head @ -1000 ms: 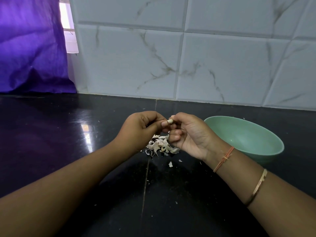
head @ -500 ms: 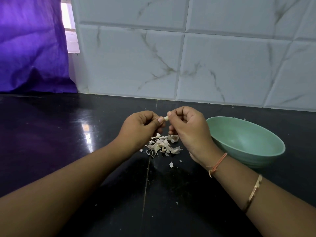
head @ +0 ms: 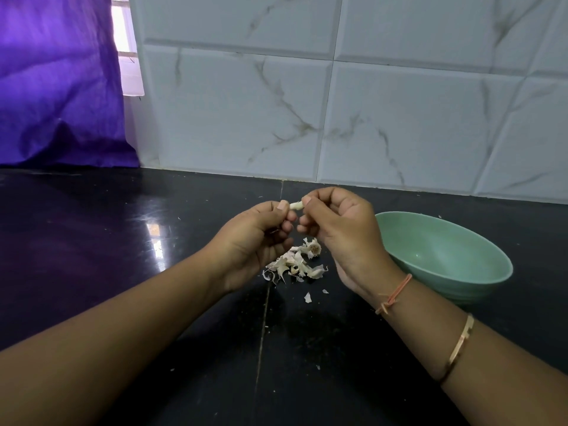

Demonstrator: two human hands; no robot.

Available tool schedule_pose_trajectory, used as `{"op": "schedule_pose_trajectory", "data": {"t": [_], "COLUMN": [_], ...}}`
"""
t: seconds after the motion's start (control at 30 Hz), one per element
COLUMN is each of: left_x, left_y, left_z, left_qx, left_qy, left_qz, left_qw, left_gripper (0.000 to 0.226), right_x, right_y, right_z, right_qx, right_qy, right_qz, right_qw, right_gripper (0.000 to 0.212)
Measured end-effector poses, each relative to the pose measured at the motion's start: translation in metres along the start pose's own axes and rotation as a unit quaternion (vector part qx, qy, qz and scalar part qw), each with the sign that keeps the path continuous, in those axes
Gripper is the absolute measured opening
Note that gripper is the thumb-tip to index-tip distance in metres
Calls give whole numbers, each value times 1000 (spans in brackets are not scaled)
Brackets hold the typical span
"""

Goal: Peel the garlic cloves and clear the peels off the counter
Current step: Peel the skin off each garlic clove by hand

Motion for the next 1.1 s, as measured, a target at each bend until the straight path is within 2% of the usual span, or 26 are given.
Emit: {"op": "schedule_pose_trajectory", "data": {"t": [0.13, 0.27, 0.37, 0.6, 0.73, 0.93, 1.0, 1.1], "left_x": [1, 4, 4, -3, -4, -2, -3, -7], "left_y": [2, 3, 4, 4, 3, 2, 4, 8], "left_z": [0, 4, 5, -3, -3, -2, -1, -2], "left_qx": [3, -11, -26, 47, 66, 43, 44, 89], "left_qy": [-26, -72, -94, -14, -9, -13, -17, -1], "left_qz": [33, 61, 42, 13, 20, 60, 28, -97], "left_qw": [999, 995, 994, 999, 998, 997, 999, 991], "left_gripper": [28, 22, 17, 33, 26, 29, 29, 29], "right_x": [4, 5, 3, -1, 0, 2, 1, -4], "right_y": [4, 6, 5, 0, 3, 8, 7, 1], "right_z": [1, 1, 1, 1, 1, 1, 2, 2], "right_qx": [104, 133, 110, 1, 13, 80, 62, -16], "right_qy": [-48, -73, -81, -29, -28, -54, -50, -8], "right_qz": [-149, -190, -166, -38, -57, -159, -138, -8], "right_qw": [982, 970, 977, 999, 998, 983, 987, 1000], "right_gripper": [14, 14, 11, 13, 14, 15, 18, 21]}}
Point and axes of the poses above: each hand's wrist, its own z-axis away from the middle knuckle, its own x-axis out of the palm, y = z × x, the point moved 5 cm from there along -z, towards the middle knuckle, and after that the axes turned 8 degrees about x, right-handed, at the moved point
